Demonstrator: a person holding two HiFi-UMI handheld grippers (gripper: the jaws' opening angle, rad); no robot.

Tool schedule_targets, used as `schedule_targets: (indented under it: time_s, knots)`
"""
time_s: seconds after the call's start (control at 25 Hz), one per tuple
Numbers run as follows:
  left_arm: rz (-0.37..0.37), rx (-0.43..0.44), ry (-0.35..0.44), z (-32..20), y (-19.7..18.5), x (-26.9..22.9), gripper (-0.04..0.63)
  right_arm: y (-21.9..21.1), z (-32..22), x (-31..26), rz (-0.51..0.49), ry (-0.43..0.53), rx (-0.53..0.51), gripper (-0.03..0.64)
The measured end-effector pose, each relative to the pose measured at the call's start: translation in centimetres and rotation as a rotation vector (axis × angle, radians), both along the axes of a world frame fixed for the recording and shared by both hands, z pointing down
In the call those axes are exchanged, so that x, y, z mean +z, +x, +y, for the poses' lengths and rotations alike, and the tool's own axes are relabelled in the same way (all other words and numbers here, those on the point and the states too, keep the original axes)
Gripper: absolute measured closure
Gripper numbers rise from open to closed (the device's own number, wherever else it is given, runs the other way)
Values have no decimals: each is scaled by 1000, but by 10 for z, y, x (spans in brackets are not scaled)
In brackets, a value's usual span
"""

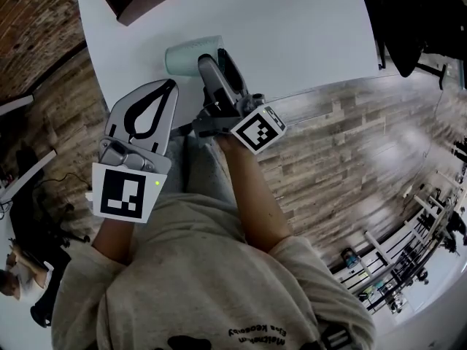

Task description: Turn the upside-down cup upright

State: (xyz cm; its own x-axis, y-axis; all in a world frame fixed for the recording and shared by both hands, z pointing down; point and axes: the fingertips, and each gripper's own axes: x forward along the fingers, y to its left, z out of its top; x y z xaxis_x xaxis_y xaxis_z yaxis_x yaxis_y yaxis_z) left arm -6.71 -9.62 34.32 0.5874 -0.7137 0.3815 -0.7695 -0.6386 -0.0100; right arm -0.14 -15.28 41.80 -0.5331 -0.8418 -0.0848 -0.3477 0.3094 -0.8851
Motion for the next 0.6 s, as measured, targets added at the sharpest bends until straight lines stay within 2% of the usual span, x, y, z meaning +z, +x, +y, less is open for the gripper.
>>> schedule_targets:
  time_s: [0.16,0.32,0.48,0.56,0.6]
  knots:
    - [-15,4,-5,0,0,4,584,1,2,-1,-50,-5,-4,249]
    - [-87,39,-37,-4,0,23,583,-1,3,-3,-67,2,-17,249]
    - [-145,63,-26,-9,-3,30,576,-3,6,-5,-63,3,-26,249]
    - [-146,74,-29,-11,-2,34,496,-2,6,-3,-63,-3,-22,249]
    - [-124,73,-36,-12,-2,35,467,-1,7,-3,-64,-5,-19,249]
